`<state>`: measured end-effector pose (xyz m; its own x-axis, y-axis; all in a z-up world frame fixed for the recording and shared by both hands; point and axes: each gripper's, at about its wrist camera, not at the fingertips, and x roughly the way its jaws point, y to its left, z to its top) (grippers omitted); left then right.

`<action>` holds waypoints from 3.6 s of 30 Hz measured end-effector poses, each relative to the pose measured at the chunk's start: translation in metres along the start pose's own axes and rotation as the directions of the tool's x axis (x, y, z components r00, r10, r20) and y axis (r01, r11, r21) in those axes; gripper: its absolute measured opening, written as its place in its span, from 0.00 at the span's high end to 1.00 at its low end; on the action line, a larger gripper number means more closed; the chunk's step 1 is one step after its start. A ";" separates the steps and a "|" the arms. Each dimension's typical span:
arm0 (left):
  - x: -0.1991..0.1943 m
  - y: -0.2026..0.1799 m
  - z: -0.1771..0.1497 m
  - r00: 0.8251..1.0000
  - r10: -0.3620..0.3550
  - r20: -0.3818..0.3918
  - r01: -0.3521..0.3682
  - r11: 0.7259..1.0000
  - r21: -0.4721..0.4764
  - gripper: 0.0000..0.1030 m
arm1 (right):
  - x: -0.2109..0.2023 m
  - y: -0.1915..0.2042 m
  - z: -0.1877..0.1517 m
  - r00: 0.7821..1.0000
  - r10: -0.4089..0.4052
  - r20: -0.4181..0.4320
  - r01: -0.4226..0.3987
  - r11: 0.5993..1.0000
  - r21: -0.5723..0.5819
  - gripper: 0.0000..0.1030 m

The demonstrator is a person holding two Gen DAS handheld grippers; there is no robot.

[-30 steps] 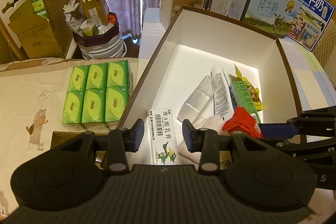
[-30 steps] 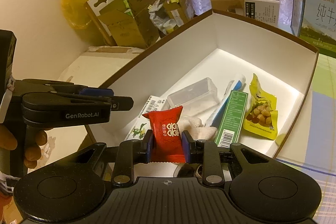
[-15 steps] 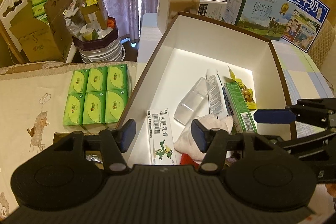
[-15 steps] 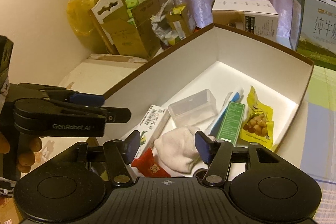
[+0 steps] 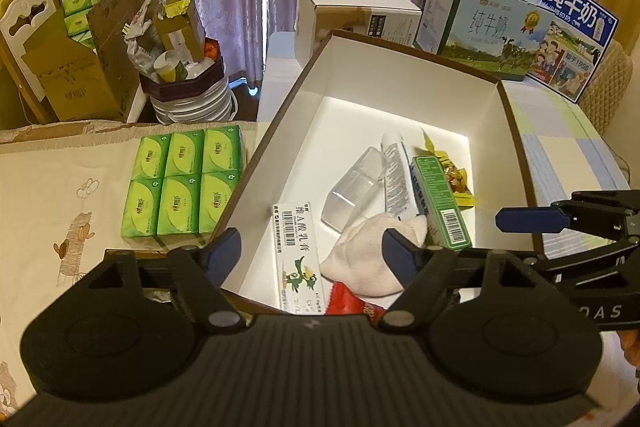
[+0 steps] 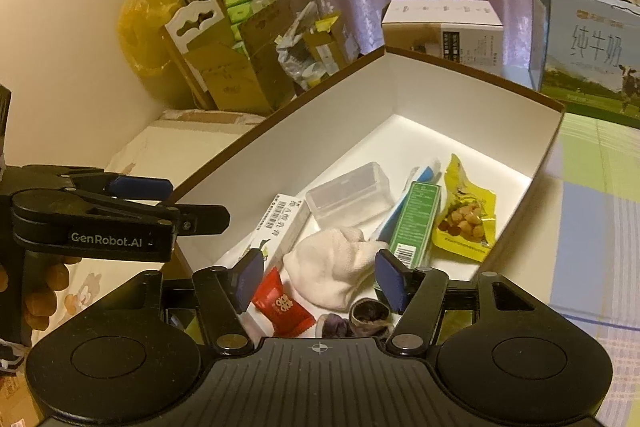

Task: Organize objects
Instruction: 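Open both tools to drop the medicine box and red candy into the shoebox, then withdraw both tools from the shoebox toward the bottle and hair clip, then grasp the white hair clip with the right tool and lift it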

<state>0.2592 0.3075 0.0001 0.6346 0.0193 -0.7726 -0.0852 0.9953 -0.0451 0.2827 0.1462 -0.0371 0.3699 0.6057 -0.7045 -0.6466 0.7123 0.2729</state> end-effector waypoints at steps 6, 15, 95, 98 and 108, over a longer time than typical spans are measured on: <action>-0.011 -0.011 -0.005 1.000 -0.017 0.007 0.017 1.000 0.003 0.24 | -0.018 -0.003 -0.005 1.000 -0.012 0.018 0.011 1.000 0.021 0.41; -0.031 -0.028 -0.015 0.999 -0.033 0.020 0.033 0.999 0.004 0.24 | -0.048 -0.009 -0.017 0.998 -0.016 0.055 0.014 0.999 0.042 0.40; 0.072 -0.382 -0.043 0.967 -0.195 -0.163 0.232 0.940 0.250 0.23 | -0.203 -0.326 -0.158 0.922 -0.385 -0.043 0.356 0.799 0.485 0.67; 0.078 -0.384 -0.039 0.968 -0.192 -0.164 0.229 0.940 0.254 0.23 | -0.197 -0.330 -0.156 0.924 -0.379 -0.048 0.353 0.798 0.488 0.67; 0.094 -0.389 -0.031 0.967 -0.185 -0.175 0.226 0.940 0.255 0.23 | -0.180 -0.349 -0.154 0.933 -0.352 -0.081 0.345 0.801 0.490 0.82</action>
<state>0.3284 -0.0810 -0.0745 0.4946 -0.1823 -0.8498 0.2593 0.9642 -0.0559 0.3393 -0.2663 -0.1067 0.5184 0.2854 -0.8061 -0.0636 0.9529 0.2964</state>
